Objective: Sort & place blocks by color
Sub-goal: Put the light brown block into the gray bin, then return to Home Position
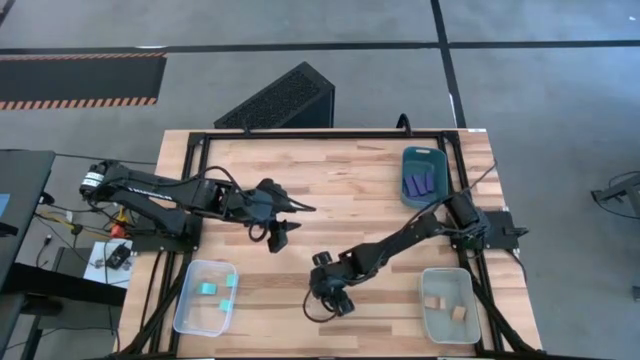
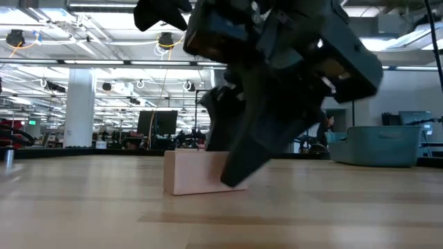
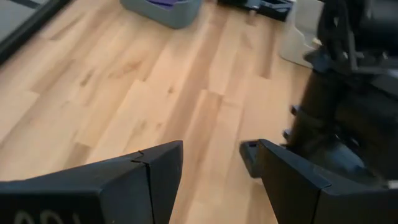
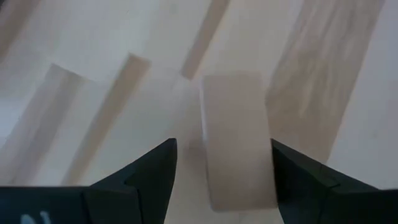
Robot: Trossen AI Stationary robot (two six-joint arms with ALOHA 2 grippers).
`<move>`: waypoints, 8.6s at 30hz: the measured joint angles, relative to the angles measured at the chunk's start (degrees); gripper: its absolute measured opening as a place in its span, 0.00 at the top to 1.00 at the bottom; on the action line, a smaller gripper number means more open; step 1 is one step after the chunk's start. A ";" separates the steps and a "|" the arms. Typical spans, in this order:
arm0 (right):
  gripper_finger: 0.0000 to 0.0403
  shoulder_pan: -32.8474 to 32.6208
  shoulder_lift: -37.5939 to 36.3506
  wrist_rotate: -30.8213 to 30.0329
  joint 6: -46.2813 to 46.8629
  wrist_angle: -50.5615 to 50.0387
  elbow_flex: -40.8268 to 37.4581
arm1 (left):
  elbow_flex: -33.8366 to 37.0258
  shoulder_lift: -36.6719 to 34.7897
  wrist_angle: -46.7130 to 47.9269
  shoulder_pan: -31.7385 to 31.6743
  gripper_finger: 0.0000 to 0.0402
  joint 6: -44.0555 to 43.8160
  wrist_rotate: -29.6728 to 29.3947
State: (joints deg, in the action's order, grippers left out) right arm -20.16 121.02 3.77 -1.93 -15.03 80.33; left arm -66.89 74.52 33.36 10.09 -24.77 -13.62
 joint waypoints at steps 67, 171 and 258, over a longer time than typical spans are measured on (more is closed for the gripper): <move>0.51 -47.73 -39.91 -1.89 94.30 -37.46 -24.65 | 6.82 -27.17 -22.65 6.26 0.52 17.87 -31.77; 0.98 25.55 -119.60 2.04 15.65 12.61 -67.89 | 55.17 -29.12 -83.38 -6.71 1.00 19.63 -5.67; 0.91 22.93 -120.88 2.21 15.51 17.40 -79.97 | 66.47 -74.27 -37.35 -10.62 1.00 31.19 -0.53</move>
State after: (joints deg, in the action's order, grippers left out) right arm 2.76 0.14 5.98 13.58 2.37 0.36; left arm -0.43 0.25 -3.99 -0.54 6.42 -14.15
